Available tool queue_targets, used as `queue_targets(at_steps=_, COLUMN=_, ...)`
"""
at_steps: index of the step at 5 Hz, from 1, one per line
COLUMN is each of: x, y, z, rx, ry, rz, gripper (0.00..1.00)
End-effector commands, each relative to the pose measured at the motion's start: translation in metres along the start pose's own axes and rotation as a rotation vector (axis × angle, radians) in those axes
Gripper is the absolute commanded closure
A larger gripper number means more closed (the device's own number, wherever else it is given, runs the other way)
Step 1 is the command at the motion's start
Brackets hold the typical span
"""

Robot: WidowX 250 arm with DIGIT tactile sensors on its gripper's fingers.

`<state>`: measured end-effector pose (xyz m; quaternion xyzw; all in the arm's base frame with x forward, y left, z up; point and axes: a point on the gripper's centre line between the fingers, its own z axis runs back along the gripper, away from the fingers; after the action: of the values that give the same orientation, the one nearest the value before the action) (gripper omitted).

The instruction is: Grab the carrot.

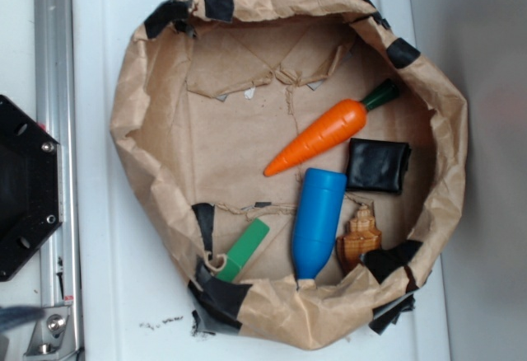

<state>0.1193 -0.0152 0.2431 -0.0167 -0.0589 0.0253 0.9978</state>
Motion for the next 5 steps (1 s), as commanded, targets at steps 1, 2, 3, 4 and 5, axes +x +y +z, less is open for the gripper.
queue_targets(at_steps=1, x=0.0, y=0.0, z=0.0, rx=0.0, ry=0.0, rz=0.0, gripper=0.0)
queue_targets(at_steps=2, x=0.034, y=0.031, z=-0.05, rx=0.043, ry=-0.145, rz=0.12, gripper=0.0)
queue_targets(at_steps=3, x=0.067, y=0.032, z=-0.074, rx=0.009, ry=-0.232, rz=0.145, gripper=0.0)
queue_targets(at_steps=4, x=0.09, y=0.024, z=-0.101, rx=0.019, ry=-0.2, rz=0.134, gripper=0.0)
queue_targets(at_steps=5, x=0.107, y=0.012, z=-0.122, rx=0.038, ry=-0.145, rz=0.127, gripper=0.0)
